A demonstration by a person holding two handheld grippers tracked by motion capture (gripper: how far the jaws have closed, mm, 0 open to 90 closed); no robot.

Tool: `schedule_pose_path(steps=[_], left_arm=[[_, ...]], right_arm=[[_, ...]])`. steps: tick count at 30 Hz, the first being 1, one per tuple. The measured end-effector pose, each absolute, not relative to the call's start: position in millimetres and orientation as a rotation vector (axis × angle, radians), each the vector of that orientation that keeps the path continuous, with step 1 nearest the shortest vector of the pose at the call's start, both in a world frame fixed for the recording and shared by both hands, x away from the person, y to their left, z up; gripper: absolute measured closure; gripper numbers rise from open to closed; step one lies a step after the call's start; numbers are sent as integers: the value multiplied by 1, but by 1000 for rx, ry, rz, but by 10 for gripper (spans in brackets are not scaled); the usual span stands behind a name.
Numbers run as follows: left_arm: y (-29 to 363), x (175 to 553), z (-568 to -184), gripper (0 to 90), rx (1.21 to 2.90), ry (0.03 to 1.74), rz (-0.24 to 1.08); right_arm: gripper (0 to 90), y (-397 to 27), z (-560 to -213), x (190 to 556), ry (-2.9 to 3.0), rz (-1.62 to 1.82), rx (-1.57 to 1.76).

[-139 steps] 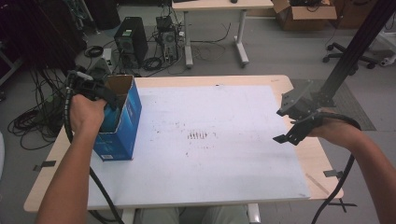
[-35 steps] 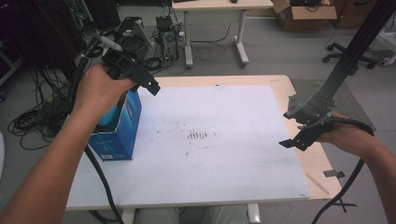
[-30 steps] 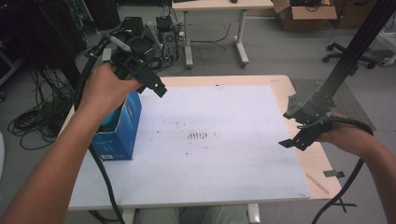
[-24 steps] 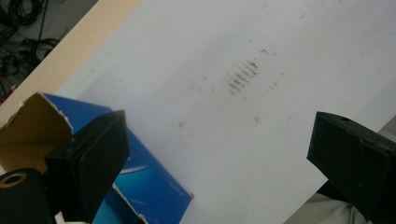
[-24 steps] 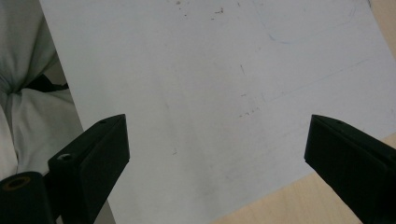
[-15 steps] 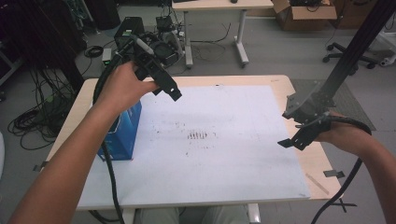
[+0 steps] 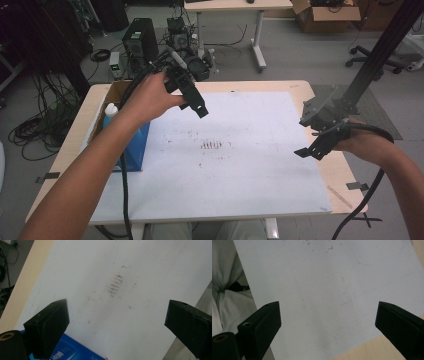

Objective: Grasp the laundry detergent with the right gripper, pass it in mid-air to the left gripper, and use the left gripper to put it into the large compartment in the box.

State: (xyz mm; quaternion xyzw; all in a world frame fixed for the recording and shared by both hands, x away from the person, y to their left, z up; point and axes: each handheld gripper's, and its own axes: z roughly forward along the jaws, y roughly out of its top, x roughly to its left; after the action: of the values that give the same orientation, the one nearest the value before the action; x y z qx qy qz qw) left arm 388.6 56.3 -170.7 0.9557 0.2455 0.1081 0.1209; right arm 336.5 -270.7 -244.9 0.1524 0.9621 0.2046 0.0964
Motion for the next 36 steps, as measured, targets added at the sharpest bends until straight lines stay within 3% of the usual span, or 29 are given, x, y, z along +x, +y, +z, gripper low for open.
schedule_pose_path(steps=[36], left_arm=[[33, 389, -192, 64, 2835, 473, 288]], right_arm=[[60, -257, -244, 347, 2859, 607, 425]])
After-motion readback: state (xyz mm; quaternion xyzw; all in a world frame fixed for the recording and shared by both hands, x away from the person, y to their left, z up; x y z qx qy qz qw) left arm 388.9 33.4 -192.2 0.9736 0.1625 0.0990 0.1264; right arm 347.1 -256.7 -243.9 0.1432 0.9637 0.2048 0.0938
